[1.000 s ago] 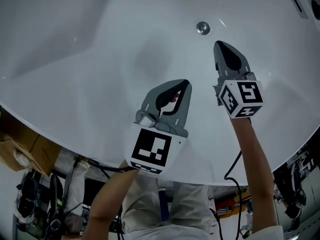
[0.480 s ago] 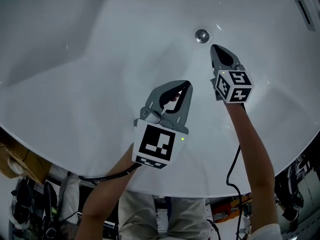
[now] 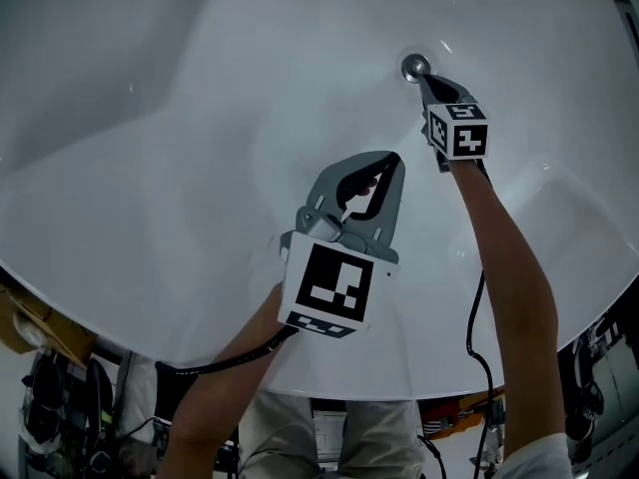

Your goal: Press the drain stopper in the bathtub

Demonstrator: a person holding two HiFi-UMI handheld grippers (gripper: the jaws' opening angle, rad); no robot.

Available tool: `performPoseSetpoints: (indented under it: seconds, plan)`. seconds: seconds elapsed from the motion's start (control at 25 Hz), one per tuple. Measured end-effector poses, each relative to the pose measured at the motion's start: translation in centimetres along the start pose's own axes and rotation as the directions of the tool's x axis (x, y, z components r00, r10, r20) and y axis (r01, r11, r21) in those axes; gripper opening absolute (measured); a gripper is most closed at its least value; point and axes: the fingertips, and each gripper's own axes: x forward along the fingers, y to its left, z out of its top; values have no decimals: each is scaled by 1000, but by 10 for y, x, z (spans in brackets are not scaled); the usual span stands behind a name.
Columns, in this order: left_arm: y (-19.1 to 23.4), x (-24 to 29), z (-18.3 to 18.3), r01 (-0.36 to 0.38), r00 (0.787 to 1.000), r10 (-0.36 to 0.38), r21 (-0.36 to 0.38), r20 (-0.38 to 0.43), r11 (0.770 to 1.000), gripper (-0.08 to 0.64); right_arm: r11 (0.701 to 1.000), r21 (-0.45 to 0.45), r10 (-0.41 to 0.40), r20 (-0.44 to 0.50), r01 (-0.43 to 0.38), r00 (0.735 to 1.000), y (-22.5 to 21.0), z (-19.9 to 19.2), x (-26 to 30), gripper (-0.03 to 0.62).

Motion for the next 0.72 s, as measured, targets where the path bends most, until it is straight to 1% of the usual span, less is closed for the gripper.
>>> performPoseSetpoints:
  seconds: [0.24, 0.4, 0.6, 0.64, 0.72]
  plan:
    - [-21, 27, 6, 14, 1000, -14, -13, -19, 1000, 0, 1000, 18, -15, -36, 16, 999, -34, -8, 13, 3]
    - [-34, 46, 10, 22, 999, -23, -22, -33, 1000, 0, 999, 21, -42, -71, 44, 997, -61, -15, 21, 3]
    - [-33, 47, 7, 19, 999, -20, -27, -40, 999, 0, 998, 40, -46, -104, 50, 994, -67, -22, 33, 2]
    - [-33, 46, 7, 15, 999, -16, -26, -40, 1000, 0, 998, 37, -45, -114, 49, 992, -67, -22, 33, 2]
    - [-34, 45, 7, 5, 999, -7, -28, -40, 1000, 0, 999, 3, -49, -144, 50, 988, -69, -22, 32, 0]
